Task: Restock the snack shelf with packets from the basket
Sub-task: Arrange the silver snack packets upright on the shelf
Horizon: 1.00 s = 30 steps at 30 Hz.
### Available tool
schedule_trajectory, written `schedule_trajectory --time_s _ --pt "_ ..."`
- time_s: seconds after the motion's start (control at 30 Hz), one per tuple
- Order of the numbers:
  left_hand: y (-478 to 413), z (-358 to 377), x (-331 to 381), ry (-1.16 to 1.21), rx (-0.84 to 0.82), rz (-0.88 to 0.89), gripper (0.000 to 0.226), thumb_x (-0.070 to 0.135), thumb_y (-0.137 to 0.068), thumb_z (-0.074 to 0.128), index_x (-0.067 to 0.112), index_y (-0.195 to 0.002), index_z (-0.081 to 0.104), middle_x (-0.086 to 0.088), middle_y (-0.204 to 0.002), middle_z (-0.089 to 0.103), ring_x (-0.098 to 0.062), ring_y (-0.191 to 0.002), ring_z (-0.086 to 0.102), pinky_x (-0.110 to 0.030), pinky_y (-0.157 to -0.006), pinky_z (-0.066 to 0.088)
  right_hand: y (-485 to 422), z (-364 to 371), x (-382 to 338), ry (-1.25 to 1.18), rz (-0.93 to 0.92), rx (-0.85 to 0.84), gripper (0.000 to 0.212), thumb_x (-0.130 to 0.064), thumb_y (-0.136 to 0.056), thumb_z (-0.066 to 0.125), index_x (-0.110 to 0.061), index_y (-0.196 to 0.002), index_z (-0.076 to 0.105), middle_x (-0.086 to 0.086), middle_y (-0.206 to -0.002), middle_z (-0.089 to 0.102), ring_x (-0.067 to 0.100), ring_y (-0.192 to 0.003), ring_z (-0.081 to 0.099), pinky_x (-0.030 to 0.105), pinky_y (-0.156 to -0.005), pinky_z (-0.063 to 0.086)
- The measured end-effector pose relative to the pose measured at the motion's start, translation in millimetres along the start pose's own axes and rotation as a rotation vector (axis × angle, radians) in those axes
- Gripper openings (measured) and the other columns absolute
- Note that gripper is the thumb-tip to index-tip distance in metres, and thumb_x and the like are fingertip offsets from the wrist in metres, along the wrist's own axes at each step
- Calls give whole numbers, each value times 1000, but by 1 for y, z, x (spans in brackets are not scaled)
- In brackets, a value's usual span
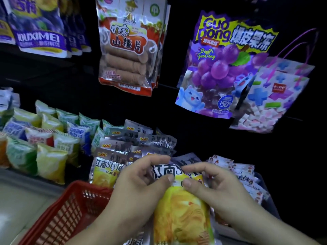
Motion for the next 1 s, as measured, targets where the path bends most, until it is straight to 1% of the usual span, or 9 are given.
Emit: schedule_trajectory --time_s 0.2,0.33,0.4,0.53,0.6,0.67,0.73,0.8,1.0 --pt "-4 -4 3 -126 -46 16 31 35 -83 81 54 -106 72 7 -68 43 -4 -57 45 -15 -56 39 -8 0 0 8 -106 11 34 -11 -83 81 -36 -106 77 -3 -114 69 15 -114 65 40 -97 55" --pt "-7 -7 -3 -156 -35 -1 72 30 -79 87 62 -133 51 21 -106 61 5 -89 61 -11 -74 51 -12 -2 -3 111 -137 12 56 -13 -82 85 -52 -118 68 -1 -85 57 21 -87 59 34 -85 54" --pt "-12 -12 -6 -119 -39 -37 93 32 -74 90 59 -146 37 29 -121 59 3 -106 61 -20 -91 53 -13 -4 -7 125 -140 -24 63 -11 -86 81 -58 -123 61 -16 -76 56 7 -80 56 20 -79 48" --pt "-19 -24 13 -521 -41 221 93 56 -72 81 65 -147 26 35 -152 30 10 -126 43 -23 -99 44 -14 -5 -12 308 -187 -176 70 -7 -97 67 -63 -135 48 -3 -73 34 7 -69 38 22 -66 32" --pt "-16 -16 18 -675 -168 326 87 55 -78 80 69 -144 27 49 -145 28 24 -125 35 -10 -96 36 -13 -1 -12 333 -199 -226 72 -2 -98 64 -61 -137 49 -28 -85 55 -10 -86 52 13 -80 39" --pt "-14 -10 15 -683 -257 308 84 44 -83 80 71 -143 27 45 -119 54 19 -103 51 -7 -84 39 -13 2 -12 307 -218 -213 76 4 -95 66 -58 -137 52 -47 -109 55 -19 -112 50 8 -100 38" --pt "-17 -8 12 -693 -238 323 82 35 -87 79 64 -147 31 31 -105 61 3 -87 59 -15 -77 46 -16 -2 -9 245 -219 -134 80 2 -90 73 -56 -140 51 -39 -115 59 -11 -119 56 19 -108 45" --pt "-19 -11 13 -675 -170 349 77 30 -89 78 57 -148 36 30 -100 64 2 -81 57 -15 -71 43 -21 -10 -4 173 -194 -35 77 -3 -86 79 -50 -141 53 -21 -112 68 5 -114 67 31 -96 55" --pt "-20 -25 -3 -273 9 135 84 45 -77 79 65 -144 31 38 -120 59 4 -108 63 -19 -83 55 -24 -26 -5 -26 -152 164 60 -8 -90 74 -41 -138 58 -3 -114 77 18 -110 72 43 -99 56"
Point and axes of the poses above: each hand's wrist, its own y-axis away from the middle knuckle, its own z-axis out of the palm, x = y × z, the point moved 6 cm from there along -y, towards the middle knuckle
